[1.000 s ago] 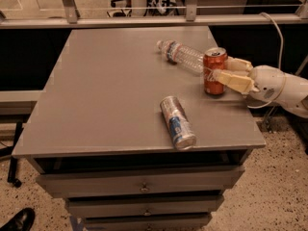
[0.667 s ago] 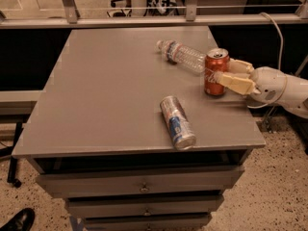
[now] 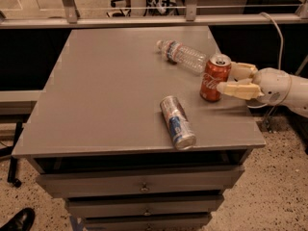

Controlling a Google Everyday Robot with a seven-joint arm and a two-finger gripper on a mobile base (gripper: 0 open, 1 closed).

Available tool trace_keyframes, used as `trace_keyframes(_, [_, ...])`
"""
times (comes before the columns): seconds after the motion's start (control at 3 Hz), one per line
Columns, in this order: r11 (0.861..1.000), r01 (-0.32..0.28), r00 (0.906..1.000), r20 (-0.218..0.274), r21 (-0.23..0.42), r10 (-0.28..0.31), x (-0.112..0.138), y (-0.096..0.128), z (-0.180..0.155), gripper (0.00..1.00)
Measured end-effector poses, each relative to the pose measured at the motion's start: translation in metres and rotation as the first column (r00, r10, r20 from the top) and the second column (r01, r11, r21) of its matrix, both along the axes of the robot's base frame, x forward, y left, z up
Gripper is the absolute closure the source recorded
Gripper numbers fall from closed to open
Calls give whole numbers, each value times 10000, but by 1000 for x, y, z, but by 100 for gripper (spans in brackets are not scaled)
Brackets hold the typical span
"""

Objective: Place coke can upright

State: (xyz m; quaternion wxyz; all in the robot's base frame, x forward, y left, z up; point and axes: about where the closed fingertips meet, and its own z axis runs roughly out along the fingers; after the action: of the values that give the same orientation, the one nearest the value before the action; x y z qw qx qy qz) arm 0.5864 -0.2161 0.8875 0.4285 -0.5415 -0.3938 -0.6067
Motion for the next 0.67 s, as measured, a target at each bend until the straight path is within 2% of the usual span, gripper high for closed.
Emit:
trace_keyframes(0.33, [9993,107,9999,-5,-363,-107,-3,-6,10,0])
trace_keyframes(0.67, [9939,94,9999,-64,-1098,-102,-1,-1,35,0])
